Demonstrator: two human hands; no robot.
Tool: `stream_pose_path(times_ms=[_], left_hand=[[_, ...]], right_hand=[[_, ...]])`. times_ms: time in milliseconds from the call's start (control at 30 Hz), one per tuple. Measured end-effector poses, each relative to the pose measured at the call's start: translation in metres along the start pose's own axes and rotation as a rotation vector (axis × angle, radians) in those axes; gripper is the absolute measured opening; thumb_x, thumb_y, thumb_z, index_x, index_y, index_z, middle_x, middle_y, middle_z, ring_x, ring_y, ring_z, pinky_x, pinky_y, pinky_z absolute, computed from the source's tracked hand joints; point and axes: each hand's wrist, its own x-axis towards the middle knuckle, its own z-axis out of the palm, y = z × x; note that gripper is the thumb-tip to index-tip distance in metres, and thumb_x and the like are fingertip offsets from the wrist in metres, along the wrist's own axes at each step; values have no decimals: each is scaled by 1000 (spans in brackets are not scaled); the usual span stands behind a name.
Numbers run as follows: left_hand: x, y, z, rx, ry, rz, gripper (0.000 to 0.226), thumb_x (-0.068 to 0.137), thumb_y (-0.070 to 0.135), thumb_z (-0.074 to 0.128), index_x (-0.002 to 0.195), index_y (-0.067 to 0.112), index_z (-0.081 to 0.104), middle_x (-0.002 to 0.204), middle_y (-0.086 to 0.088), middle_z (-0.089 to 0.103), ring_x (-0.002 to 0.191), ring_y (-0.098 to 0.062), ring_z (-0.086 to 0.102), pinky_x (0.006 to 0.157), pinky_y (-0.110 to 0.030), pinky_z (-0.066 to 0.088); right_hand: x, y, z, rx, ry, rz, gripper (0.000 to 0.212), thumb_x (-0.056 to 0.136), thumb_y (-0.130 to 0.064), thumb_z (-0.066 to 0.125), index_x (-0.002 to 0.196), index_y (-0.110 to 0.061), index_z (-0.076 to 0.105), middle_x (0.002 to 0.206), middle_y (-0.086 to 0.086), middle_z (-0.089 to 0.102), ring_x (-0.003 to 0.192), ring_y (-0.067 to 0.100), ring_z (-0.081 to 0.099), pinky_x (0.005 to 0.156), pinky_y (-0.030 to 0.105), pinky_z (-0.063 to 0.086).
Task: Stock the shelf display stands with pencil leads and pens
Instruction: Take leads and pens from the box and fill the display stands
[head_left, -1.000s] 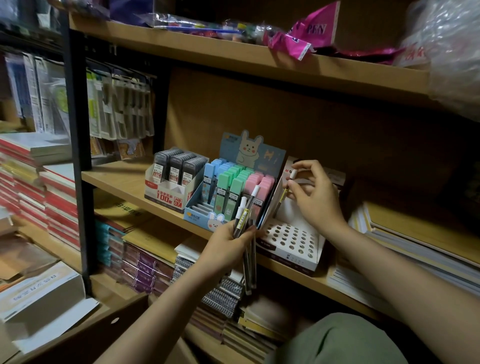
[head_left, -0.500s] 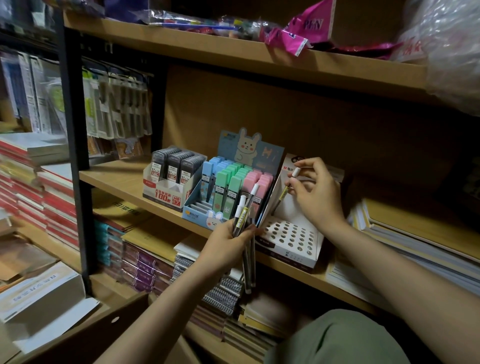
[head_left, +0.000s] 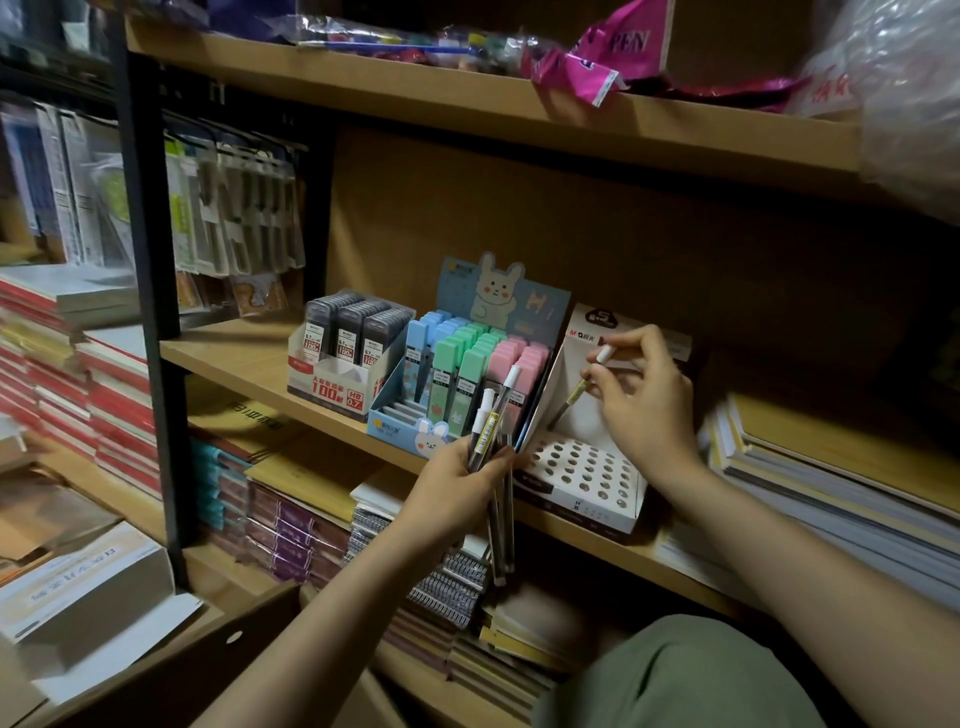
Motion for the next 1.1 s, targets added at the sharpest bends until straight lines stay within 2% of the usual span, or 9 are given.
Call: stream_pose_path(times_ms=[267,433,567,667,800,867,967,1033,1100], left_hand=[[-2,1,3,35,18,-4,25,98,28,54,105,9,69,57,1,41,42,-7,33,39,-20,26],[-3,3,2,18,-7,-18,30,97,29,55,110,5,65,66,-7,43,44,-8,35,39,-19,27],[-3,2,1,8,-29,-28,24,95,30,56,105,13,70,69,-8,48,46,-8,39,40,-18,28],[-3,2,1,-36,-28,-12,19,95,26,57,99,12,69,61,8,63,44,0,50,40,-12,35],[-6,9,-1,-218,-141,-16,24,95,22,57,104,3,68,100,-6,75,46,6,56,41,-8,39],[-9,14,-2,-323,-188,-43,36,93,25,59,114,-5,63,92,-6,76,40,2,50,38,-11,36],[-11,17,-4,-333,-218,-50,44,92,29,60,119,-6,61,58,8,67,36,0,32,36,-12,26],[-11,18,-5,-312,-213,-53,38,90,32,63,111,1,68,63,6,65,42,-5,28,39,-16,20],[-14,19,-3,-289,-218,-49,25,86,33,66,94,11,73,63,5,63,45,-8,27,41,-18,18]], right_hand=[[12,-8,4,-161,1,-78,20,87,-7,69,103,-19,65,93,-5,69,87,8,68,75,23,57],[27,-18,15,-278,17,-83,17,87,-14,71,103,-17,72,89,-6,69,80,5,63,68,3,43],[16,-14,21,-350,-14,-28,15,87,-14,72,101,-16,70,85,-8,61,77,7,60,64,10,41],[8,-12,19,-372,-37,-9,12,87,-16,72,98,-18,68,85,-11,60,78,3,56,67,13,42],[3,-22,10,-394,-76,-7,33,87,-22,72,119,-19,65,96,-4,64,76,5,61,72,22,54],[-6,-29,5,-423,-38,-85,31,87,-27,71,117,-22,64,94,-7,60,69,2,57,62,12,45],[-20,-40,-1,-205,-240,23,20,86,-34,71,104,-26,72,87,-12,68,74,-2,62,61,7,45],[-25,-47,0,-81,-425,143,26,81,-38,74,106,-27,73,87,-11,73,80,-3,66,71,11,51],[-28,-51,2,-3,-470,193,27,78,-32,79,103,-26,73,85,-7,74,81,5,69,76,21,55]])
